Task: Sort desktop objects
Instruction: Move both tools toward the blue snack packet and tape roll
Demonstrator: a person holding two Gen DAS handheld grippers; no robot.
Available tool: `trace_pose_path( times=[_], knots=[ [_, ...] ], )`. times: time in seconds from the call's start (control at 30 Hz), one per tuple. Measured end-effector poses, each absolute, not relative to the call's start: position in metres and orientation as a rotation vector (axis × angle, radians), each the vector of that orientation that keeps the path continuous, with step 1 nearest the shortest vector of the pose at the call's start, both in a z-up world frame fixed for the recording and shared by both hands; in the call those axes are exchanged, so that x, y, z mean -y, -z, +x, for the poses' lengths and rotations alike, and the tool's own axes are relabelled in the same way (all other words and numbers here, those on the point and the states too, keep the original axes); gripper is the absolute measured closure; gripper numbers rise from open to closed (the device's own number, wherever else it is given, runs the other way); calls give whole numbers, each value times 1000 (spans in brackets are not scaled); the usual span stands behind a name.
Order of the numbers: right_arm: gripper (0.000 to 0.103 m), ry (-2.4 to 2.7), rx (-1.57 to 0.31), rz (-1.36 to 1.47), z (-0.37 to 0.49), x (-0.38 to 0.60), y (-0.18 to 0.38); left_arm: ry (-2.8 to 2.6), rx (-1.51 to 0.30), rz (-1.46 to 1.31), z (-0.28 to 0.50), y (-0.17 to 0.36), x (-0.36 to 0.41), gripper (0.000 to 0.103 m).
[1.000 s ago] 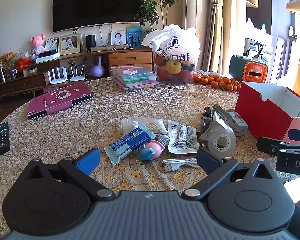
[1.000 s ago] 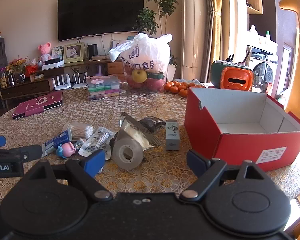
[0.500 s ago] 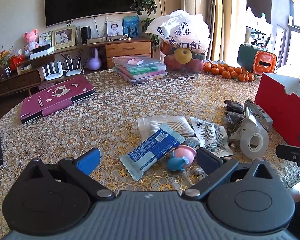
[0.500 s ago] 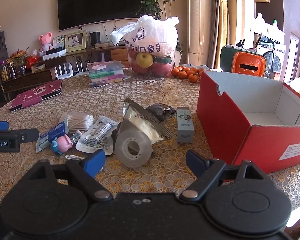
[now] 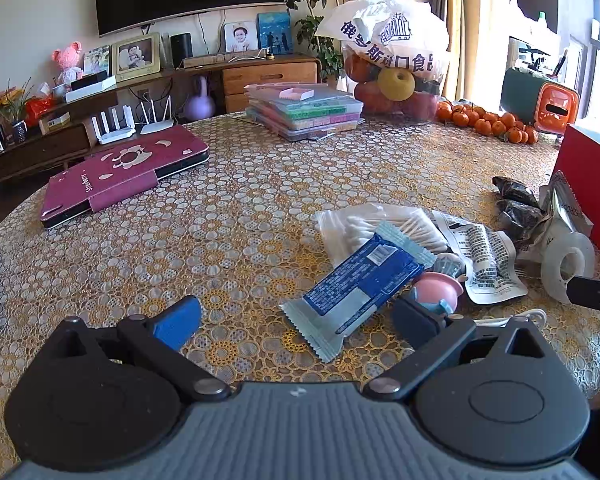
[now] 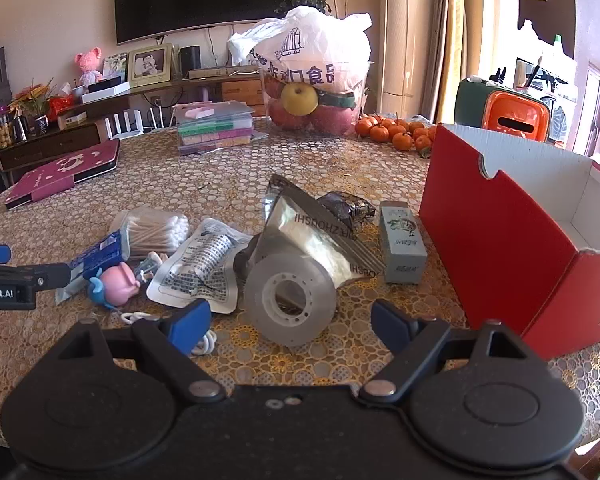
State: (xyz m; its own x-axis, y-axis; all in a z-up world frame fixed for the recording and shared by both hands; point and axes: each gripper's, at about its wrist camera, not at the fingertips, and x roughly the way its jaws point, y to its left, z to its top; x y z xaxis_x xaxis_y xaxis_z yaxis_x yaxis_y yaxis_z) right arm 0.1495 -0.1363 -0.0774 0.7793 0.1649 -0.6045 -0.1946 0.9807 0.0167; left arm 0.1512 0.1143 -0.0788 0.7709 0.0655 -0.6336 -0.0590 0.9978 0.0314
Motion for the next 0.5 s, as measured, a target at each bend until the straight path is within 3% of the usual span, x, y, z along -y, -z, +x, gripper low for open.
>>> trace_pose_path(
  times=[0.5],
  knots=[
    [17,-122,-650,-60,164,121,95,-37,-708,16,177,100,-114,1]
  ],
)
